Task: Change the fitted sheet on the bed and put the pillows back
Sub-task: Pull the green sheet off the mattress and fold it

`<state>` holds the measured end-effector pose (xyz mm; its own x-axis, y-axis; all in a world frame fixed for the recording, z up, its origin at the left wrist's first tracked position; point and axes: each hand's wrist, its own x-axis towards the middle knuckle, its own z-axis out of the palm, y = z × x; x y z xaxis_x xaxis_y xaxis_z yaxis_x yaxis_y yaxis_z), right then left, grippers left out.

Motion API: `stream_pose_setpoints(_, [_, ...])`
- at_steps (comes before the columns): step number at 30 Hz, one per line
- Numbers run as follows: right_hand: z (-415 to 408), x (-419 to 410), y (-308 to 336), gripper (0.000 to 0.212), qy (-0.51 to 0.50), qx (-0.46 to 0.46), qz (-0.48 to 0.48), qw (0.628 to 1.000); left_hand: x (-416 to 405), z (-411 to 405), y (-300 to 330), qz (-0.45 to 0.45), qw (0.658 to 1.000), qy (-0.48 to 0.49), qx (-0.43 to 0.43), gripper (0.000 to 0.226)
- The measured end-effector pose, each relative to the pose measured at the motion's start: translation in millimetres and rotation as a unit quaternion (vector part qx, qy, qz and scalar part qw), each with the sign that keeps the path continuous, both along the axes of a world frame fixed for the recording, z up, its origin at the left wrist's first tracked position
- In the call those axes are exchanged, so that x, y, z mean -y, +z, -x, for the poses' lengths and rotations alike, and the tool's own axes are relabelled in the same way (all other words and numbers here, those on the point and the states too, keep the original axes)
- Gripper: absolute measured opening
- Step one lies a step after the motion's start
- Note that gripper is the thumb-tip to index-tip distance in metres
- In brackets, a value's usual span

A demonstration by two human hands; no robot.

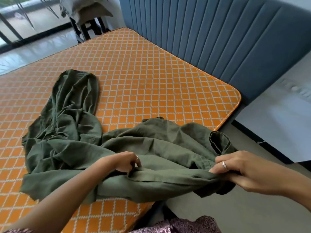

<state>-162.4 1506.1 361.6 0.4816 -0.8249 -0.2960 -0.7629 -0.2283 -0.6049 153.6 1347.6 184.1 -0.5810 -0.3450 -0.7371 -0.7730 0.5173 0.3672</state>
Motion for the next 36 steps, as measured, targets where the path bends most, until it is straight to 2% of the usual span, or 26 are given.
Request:
stream_pose_setpoints(6, [10.0, 14.6, -9.0, 0.042, -0.021, -0.002, 0.010, 1.000, -12.5, -50.6, 19.1, -0.098, 0.990, 0.105, 0.002, 0.044])
stream_pose_setpoints(9, [12.5, 27.0, -10.0, 0.050, -0.004, -0.011, 0.016, 1.000, -27.1, -68.7, 16.1, -0.146, 0.983, 0.113, -0.011, 0.031])
stream_pose_setpoints(12, [9.8, 37.4, -5.5, 0.045, 0.006, 0.000, 0.002, 1.000, -45.2, -66.1, 7.6, -0.136, 0.981, 0.130, -0.050, 0.023])
stream_pose_setpoints(16, [11.2, 49.7, 8.8, 0.051, -0.020, 0.031, 0.001, 0.999, -59.3, -56.0, 3.5, -0.134, 0.968, 0.171, -0.128, 0.017])
stream_pose_setpoints(18, [17.0, 56.8, 17.8, 0.055, -0.036, 0.041, 0.012, 0.998, -60.9, -57.9, 9.5, -0.187, 0.936, 0.239, -0.180, 0.011])
stream_pose_setpoints(21, [30.3, 70.5, 31.9, 0.060, -0.055, 0.028, 0.040, 0.997, -55.9, -63.7, 30.8, -0.304, 0.840, 0.363, -0.264, 0.009])
stream_pose_setpoints(24, [43.3, 90.5, 50.7, 0.061, -0.081, 0.008, 0.096, 0.992, -42.4, -72.1, 67.4, -0.322, 0.777, 0.421, -0.339, 0.010])
stream_pose_setpoints(27, [48.0, 112.6, 73.3, 0.060, -0.094, 0.006, 0.135, 0.986, -26.4, -85.1, 117.0, -0.241, 0.740, 0.457, -0.431, 0.028])
stream_pose_setpoints(29, [46.1, 130.5, 88.3, 0.063, -0.097, 0.014, 0.165, 0.981, -17.7, -92.6, 153.1, -0.118, 0.728, 0.466, -0.489, 0.046])
stream_pose_setpoints(30, [42.5, 142.4, 97.0, 0.069, -0.096, 0.014, 0.189, 0.977, -14.4, -95.7, 171.6, -0.029, 0.725, 0.458, -0.513, 0.045])
stream_pose_setpoints(31, [37.8, 154.3, 105.8, 0.075, -0.098, 0.011, 0.216, 0.971, -12.8, -98.6, 189.2, 0.058, 0.722, 0.442, -0.530, 0.035])
stream_pose_setpoints(33, [25.0, 179.1, 127.3, 0.079, -0.109, 0.020, 0.265, 0.958, -12.8, -104.7, 219.5, 0.196, 0.692, 0.410, -0.561, 0.016])
stream_pose_setpoints(35, [8.3, 198.1, 149.1, 0.072, -0.135, 0.041, 0.311, 0.940, -18.8, -108.7, 233.7, 0.270, 0.667, 0.392, -0.574, 0.018])
stream_pose_setpoints(36, [-2.3, 205.4, 159.4, 0.063, -0.146, 0.052, 0.332, 0.930, -22.3, -108.7, 234.1, 0.293, 0.667, 0.381, -0.569, 0.015])
